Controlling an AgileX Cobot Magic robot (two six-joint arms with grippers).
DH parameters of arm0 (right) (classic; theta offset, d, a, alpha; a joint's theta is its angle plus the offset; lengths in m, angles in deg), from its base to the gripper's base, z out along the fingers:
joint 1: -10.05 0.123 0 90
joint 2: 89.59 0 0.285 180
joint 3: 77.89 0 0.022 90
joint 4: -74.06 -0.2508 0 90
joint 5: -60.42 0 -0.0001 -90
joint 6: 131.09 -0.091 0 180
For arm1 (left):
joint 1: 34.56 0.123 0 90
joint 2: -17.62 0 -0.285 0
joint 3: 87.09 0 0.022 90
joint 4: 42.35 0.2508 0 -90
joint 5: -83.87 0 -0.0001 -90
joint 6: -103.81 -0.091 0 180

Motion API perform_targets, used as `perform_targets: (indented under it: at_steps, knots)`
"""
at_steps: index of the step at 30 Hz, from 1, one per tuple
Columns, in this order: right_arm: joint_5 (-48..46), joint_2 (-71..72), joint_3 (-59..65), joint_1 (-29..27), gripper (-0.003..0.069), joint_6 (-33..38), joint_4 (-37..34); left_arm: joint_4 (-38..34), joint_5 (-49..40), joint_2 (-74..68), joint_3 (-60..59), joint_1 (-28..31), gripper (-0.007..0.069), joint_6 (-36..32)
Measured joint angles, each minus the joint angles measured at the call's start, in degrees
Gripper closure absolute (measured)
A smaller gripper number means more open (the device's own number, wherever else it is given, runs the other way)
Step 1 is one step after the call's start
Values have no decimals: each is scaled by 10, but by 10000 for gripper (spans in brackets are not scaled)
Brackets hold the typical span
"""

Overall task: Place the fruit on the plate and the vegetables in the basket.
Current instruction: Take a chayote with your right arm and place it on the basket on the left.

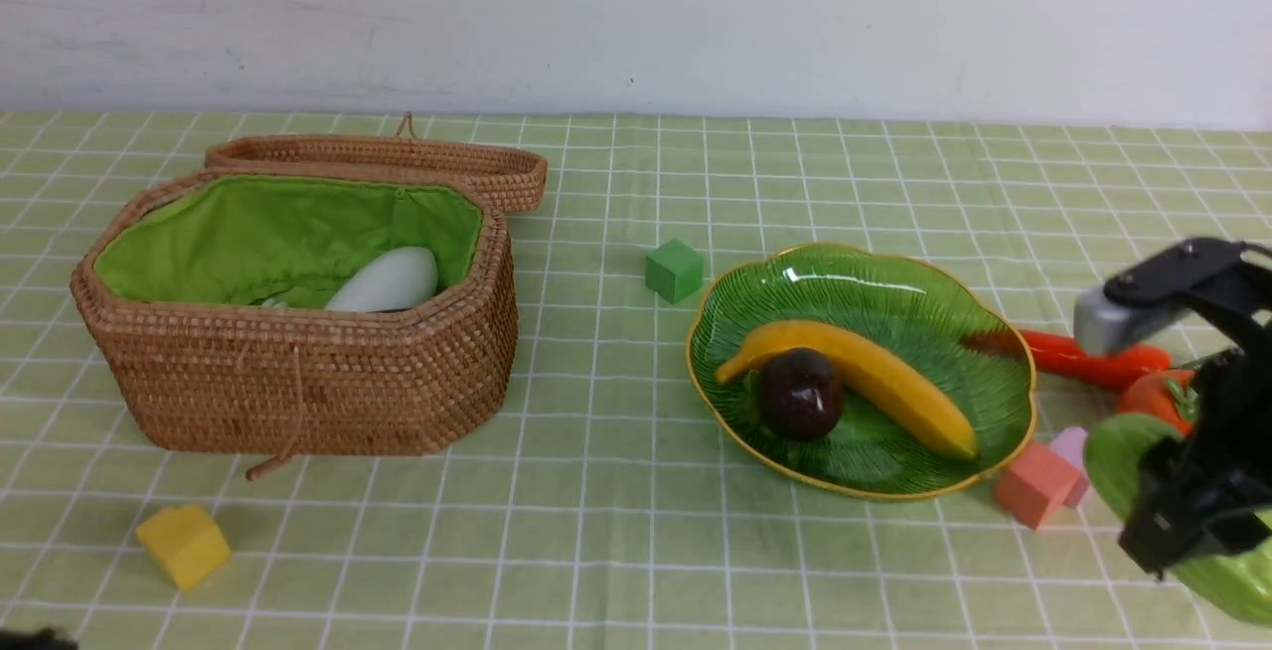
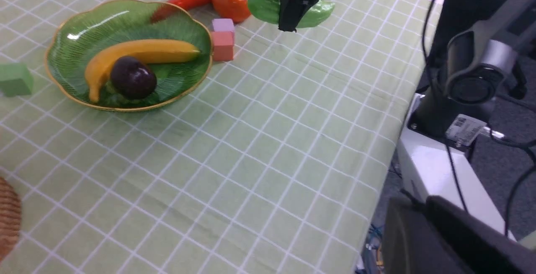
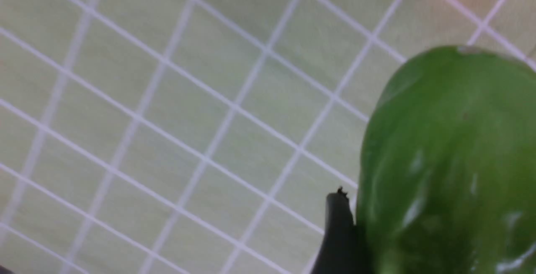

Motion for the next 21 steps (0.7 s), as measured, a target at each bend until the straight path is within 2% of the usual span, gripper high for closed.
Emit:
perform_targets:
  at_steps: [3, 4, 6, 12, 19, 21]
  knots:
    - [21, 5, -49, 58, 209, -46, -32, 44, 19, 0, 0, 0, 585, 26]
    - [23, 5, -53, 63, 209, -49, -34, 47, 21, 0, 0, 0, 585, 30]
    - [57, -11, -109, 120, 209, -69, -61, 95, 38, 0, 0, 0, 585, 79]
    - [121, -100, -253, 221, 209, -74, -96, 184, 47, 0, 0, 0, 585, 167]
    - [190, -232, -387, 282, 209, -74, -116, 265, 47, 0, 0, 0, 585, 230]
    - [223, -287, -449, 301, 209, -74, -128, 311, 47, 0, 0, 0, 585, 268]
